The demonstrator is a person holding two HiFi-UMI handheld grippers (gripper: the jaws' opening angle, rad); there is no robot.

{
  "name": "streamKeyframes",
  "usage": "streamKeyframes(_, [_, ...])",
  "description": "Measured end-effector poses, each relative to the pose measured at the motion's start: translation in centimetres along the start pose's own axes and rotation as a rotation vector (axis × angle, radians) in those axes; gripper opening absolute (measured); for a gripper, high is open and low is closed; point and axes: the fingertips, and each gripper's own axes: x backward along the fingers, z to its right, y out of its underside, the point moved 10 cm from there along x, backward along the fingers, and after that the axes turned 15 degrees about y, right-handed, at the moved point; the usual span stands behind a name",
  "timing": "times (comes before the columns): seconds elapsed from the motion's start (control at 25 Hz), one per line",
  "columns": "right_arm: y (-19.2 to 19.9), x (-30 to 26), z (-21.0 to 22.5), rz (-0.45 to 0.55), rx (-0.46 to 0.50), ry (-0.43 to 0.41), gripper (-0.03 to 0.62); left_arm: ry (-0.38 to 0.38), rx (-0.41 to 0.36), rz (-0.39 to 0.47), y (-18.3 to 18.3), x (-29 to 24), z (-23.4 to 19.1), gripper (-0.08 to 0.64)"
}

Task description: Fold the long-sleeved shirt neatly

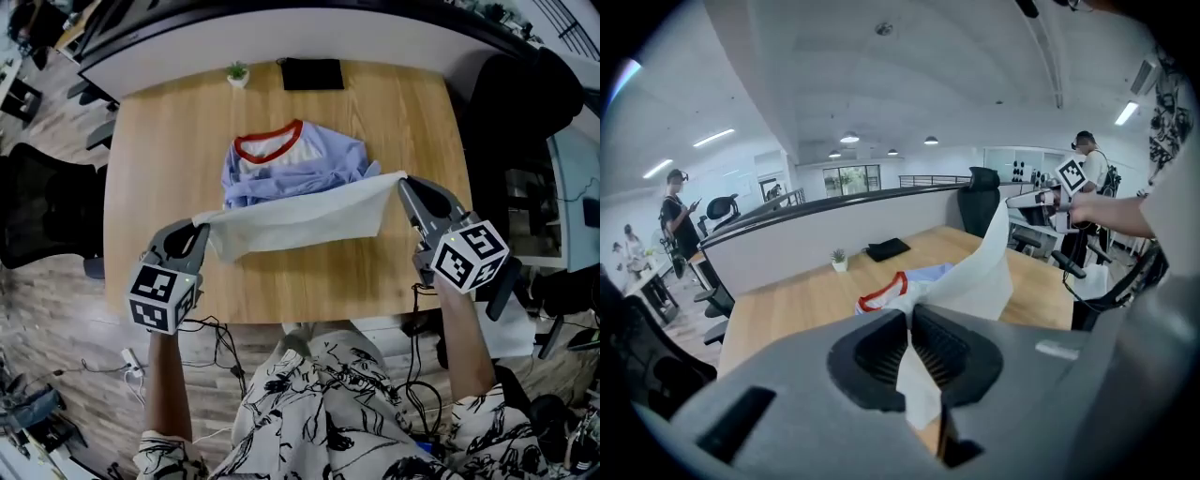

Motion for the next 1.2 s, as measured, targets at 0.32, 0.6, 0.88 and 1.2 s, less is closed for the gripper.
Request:
streamKeyframes(0.32, [-4.2, -11.5, 2.7, -0.04, 0.013, -0.034, 0.02, -0.012, 0.043, -0.021, -4.8, -4.9, -8.4, 0.018])
streamKeyframes(0.6, [-5.7, -18.5, 4.4, -0.097, 0.022, 0.005, 0.021, -0.017, 0.069, -0.044, -6.9, -9.2, -14.2, 0.018])
streamKeyframes(0.88, [-0.5, -27.7, 5.9, -0.271, -0.003, 0.097, 0.023, 0.053, 0.153, -0.155, -2.8, -16.6, -22.0, 0.02])
streamKeyframes(1.2, [5.3, -34.3, 6.6, -0.411, -0.175, 0.105, 0.163, 0.132, 0.381, -0.054, 1.4, -21.0, -28.0, 0.217])
